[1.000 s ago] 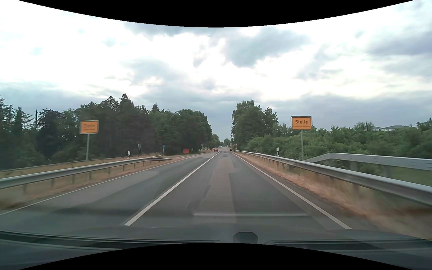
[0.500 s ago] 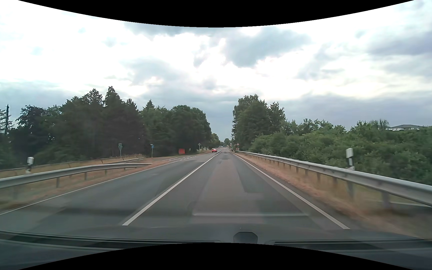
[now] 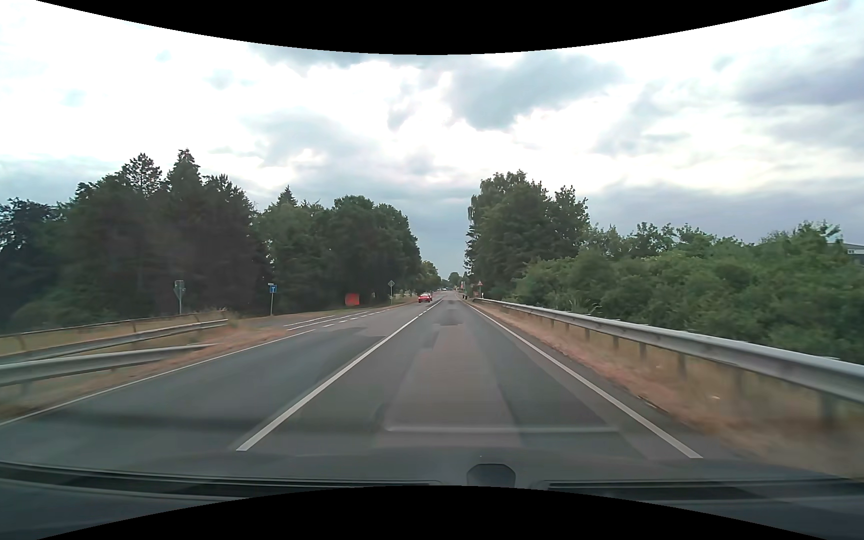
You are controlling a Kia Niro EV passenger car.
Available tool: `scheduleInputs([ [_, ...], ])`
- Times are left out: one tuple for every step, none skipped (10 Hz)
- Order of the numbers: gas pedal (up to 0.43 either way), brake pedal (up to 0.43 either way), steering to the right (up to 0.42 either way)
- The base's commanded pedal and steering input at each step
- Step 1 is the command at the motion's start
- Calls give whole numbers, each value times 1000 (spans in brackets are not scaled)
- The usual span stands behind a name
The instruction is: Follow the waypoints while adhering to traffic rules and regulations
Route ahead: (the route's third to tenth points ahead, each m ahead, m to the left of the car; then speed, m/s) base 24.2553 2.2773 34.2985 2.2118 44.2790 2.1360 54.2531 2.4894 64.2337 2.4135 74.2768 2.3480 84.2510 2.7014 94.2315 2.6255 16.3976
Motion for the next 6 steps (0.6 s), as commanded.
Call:
scheduleInputs([
  [0, 0, -4],
  [0, 0, -4],
  [0, 0, -3],
  [0, 0, -3],
  [0, 0, -3],
  [0, 0, -3],
])
